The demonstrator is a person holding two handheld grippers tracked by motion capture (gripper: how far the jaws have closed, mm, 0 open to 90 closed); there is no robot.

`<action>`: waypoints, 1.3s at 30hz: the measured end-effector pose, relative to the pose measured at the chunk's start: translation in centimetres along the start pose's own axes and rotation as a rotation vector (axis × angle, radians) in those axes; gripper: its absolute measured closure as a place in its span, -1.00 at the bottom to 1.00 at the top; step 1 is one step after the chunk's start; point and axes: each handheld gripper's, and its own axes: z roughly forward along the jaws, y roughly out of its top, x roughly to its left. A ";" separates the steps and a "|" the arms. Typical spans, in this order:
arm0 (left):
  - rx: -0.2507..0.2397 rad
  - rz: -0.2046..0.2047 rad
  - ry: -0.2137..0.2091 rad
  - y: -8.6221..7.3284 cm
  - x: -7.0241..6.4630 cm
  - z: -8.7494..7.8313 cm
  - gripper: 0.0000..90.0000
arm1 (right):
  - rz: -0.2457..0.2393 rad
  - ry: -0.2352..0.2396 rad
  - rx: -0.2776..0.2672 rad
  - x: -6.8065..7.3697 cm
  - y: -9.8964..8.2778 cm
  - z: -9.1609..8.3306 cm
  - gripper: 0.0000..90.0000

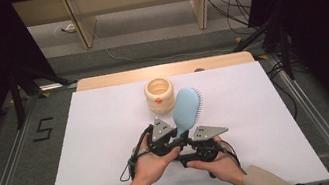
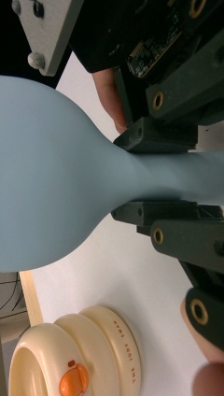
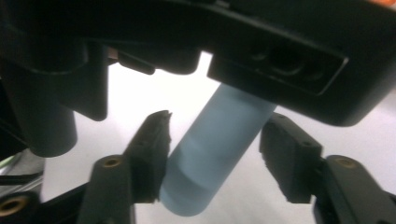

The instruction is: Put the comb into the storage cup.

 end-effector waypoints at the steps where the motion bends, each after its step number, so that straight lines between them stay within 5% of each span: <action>1: -0.001 0.000 0.002 0.0 0.0 0.0 0.54 | 0.013 0.003 0.006 0.0 0.0 0.0 0.06; 12: -0.004 -0.012 0.011 0.0 0.1 0.0 0.54 | 0.070 0.038 0.015 -0.2 -0.1 0.0 0.33; 18: -0.001 -0.034 0.008 0.0 0.1 0.0 0.54 | 0.168 0.056 0.015 -0.7 -0.2 -0.3 0.43; 23: 0.010 -0.074 0.005 -0.1 0.3 0.1 0.52 | 0.209 0.075 0.031 -0.9 -0.1 -0.3 0.44; 39: 0.016 -0.072 0.005 -0.1 0.4 0.3 0.45 | 0.329 0.132 0.036 -1.3 -0.2 -0.5 0.44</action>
